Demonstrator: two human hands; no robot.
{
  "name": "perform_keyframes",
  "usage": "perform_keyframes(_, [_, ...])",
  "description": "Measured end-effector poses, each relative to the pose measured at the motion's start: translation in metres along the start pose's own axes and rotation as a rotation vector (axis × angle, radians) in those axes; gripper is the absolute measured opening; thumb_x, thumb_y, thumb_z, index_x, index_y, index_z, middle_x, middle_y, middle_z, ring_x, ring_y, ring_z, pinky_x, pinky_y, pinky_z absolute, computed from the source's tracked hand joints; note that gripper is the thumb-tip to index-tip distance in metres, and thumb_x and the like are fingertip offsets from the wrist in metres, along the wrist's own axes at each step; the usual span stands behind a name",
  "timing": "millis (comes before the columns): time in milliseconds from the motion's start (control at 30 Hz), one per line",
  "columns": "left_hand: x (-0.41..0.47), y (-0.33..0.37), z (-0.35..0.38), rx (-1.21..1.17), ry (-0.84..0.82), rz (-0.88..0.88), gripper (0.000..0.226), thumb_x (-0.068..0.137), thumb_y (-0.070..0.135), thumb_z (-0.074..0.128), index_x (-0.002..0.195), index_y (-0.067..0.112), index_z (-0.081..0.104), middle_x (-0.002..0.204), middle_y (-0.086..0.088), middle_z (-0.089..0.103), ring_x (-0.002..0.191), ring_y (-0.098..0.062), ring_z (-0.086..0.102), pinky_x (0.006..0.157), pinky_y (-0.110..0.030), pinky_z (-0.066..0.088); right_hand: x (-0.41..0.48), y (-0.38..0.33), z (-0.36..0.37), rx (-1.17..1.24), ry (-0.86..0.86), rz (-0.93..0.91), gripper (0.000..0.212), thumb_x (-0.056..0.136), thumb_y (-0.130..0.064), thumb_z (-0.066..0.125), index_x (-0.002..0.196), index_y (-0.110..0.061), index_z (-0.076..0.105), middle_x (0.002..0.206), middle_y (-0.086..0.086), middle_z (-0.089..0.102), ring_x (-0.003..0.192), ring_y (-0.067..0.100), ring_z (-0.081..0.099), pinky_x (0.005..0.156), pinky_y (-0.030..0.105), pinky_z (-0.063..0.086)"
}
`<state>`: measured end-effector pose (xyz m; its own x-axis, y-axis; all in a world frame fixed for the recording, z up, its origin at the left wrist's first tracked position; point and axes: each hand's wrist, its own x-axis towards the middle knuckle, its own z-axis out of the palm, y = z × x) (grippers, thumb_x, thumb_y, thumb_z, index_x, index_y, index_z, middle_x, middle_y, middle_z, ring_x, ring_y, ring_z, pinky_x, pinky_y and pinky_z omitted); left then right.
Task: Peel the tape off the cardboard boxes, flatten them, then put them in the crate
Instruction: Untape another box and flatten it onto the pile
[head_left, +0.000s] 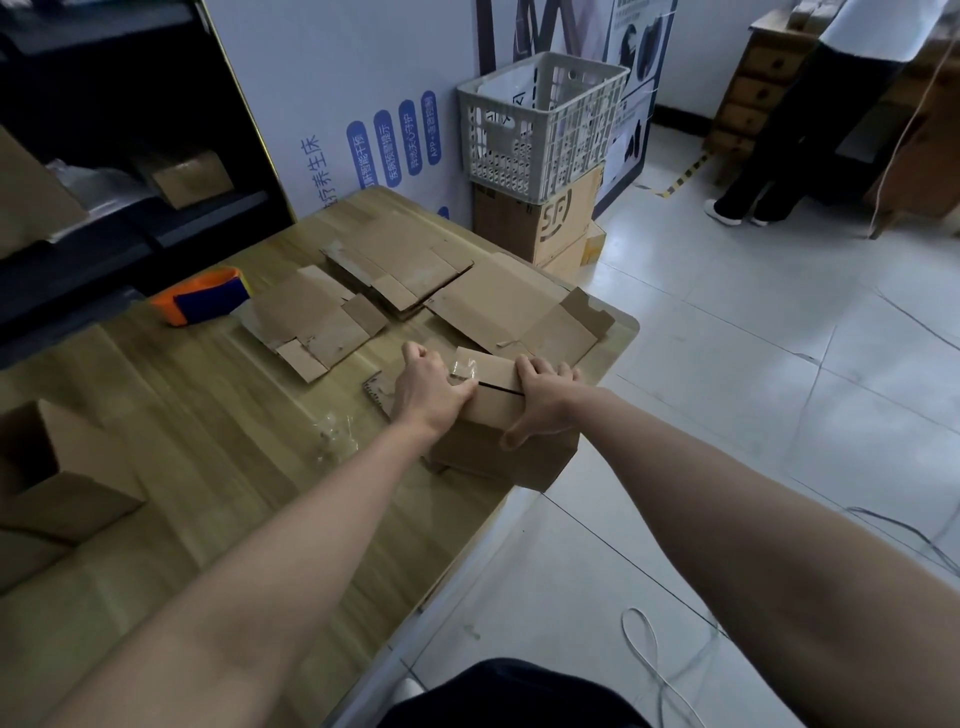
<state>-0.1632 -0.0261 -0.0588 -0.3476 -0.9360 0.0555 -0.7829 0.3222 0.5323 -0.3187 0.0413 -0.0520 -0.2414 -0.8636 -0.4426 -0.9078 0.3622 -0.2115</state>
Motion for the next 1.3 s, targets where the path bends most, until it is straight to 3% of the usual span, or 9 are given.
perform_keyframes(133, [0.001, -0.013, -0.003, -0.162, 0.025, -0.033, 0.02, 0.088, 0.025, 0.061, 0.082, 0.007, 0.062, 0.104, -0.007, 0.051, 0.081, -0.017, 0.052, 0.07, -0.024, 0.04, 0.001, -0.003, 0.006, -0.02, 0.059, -0.005, 0.11, 0.052, -0.065, 0.075, 0.138, -0.025, 0.019, 0.137, 0.006, 0.035, 0.127, 0.037, 0.03, 0.11, 0.053, 0.017])
perform_keyframes(267, [0.004, -0.021, -0.006, -0.656, 0.025, -0.37, 0.01, 0.081, 0.011, 0.071, 0.082, 0.003, 0.065, 0.089, -0.014, 0.068, 0.08, -0.024, 0.065, 0.074, -0.034, 0.057, 0.0, -0.004, 0.008, -0.007, 0.086, -0.012, 0.104, 0.052, -0.059, 0.076, 0.134, -0.025, 0.023, 0.128, 0.005, 0.038, 0.12, 0.033, 0.037, 0.108, 0.052, 0.019])
perform_keyframes(433, [0.006, -0.023, -0.005, -1.11, 0.136, -0.69, 0.015, 0.081, -0.011, 0.062, 0.078, 0.003, 0.058, 0.088, -0.018, 0.067, 0.071, -0.023, 0.069, 0.053, -0.022, 0.055, -0.004, -0.009, 0.009, -0.041, 0.112, -0.021, 0.101, 0.049, -0.057, 0.076, 0.131, -0.022, 0.028, 0.122, 0.003, 0.04, 0.113, 0.031, 0.04, 0.104, 0.052, 0.025])
perform_keyframes(567, [0.021, -0.043, -0.024, -1.211, 0.268, -0.843, 0.003, 0.089, -0.001, 0.057, 0.09, 0.0, 0.059, 0.086, -0.016, 0.066, 0.065, -0.017, 0.069, 0.052, -0.018, 0.055, -0.004, -0.009, -0.01, -0.021, 0.117, -0.047, 0.104, 0.046, -0.057, 0.075, 0.132, -0.02, 0.03, 0.119, 0.001, 0.038, 0.111, 0.029, 0.041, 0.101, 0.054, 0.033])
perform_keyframes(667, [0.033, -0.086, -0.051, -1.167, 0.396, -0.914, 0.012, 0.091, -0.001, 0.052, 0.099, -0.001, 0.062, 0.094, -0.014, 0.067, 0.064, -0.013, 0.064, 0.054, -0.015, 0.052, -0.006, 0.009, -0.036, -0.016, 0.159, 0.006, 0.101, 0.046, -0.056, 0.077, 0.129, -0.02, 0.031, 0.117, 0.001, 0.038, 0.109, 0.028, 0.042, 0.095, 0.049, 0.04])
perform_keyframes(867, [0.027, -0.127, -0.06, -0.623, 0.45, -0.691, 0.028, 0.087, -0.003, 0.054, 0.067, 0.018, 0.055, 0.099, -0.006, 0.061, 0.092, -0.025, 0.062, 0.067, -0.024, 0.052, -0.001, 0.001, -0.051, -0.038, 0.303, 0.1, 0.101, 0.052, -0.058, 0.076, 0.132, -0.021, 0.027, 0.127, 0.006, 0.039, 0.116, 0.03, 0.041, 0.098, 0.054, 0.038])
perform_keyframes(967, [0.015, -0.141, -0.048, -0.316, 0.323, -0.513, 0.013, 0.087, 0.009, 0.063, 0.077, 0.016, 0.063, 0.111, -0.006, 0.053, 0.102, -0.027, 0.055, 0.09, -0.039, 0.049, 0.003, -0.02, -0.045, -0.01, 0.315, 0.097, 0.107, 0.052, -0.059, 0.076, 0.136, -0.019, 0.023, 0.13, 0.007, 0.036, 0.12, 0.031, 0.037, 0.102, 0.056, 0.034])
perform_keyframes(1100, [-0.01, -0.153, -0.013, -0.182, 0.038, -0.29, 0.014, 0.088, -0.001, 0.055, 0.084, 0.008, 0.066, 0.107, -0.008, 0.06, 0.094, -0.022, 0.059, 0.076, -0.026, 0.046, 0.004, -0.04, -0.037, -0.017, 0.325, 0.059, 0.108, 0.051, -0.061, 0.075, 0.135, -0.019, 0.022, 0.129, 0.007, 0.036, 0.119, 0.031, 0.037, 0.102, 0.056, 0.033])
perform_keyframes(1300, [-0.034, -0.165, 0.021, -0.102, -0.421, -0.28, 0.031, 0.093, 0.003, 0.046, 0.119, 0.004, 0.063, 0.125, -0.015, 0.06, 0.119, -0.03, 0.054, 0.097, -0.027, 0.041, 0.003, -0.059, -0.032, -0.014, 0.318, 0.02, 0.105, 0.054, -0.059, 0.076, 0.135, -0.018, 0.023, 0.125, 0.006, 0.039, 0.115, 0.029, 0.04, 0.102, 0.054, 0.034])
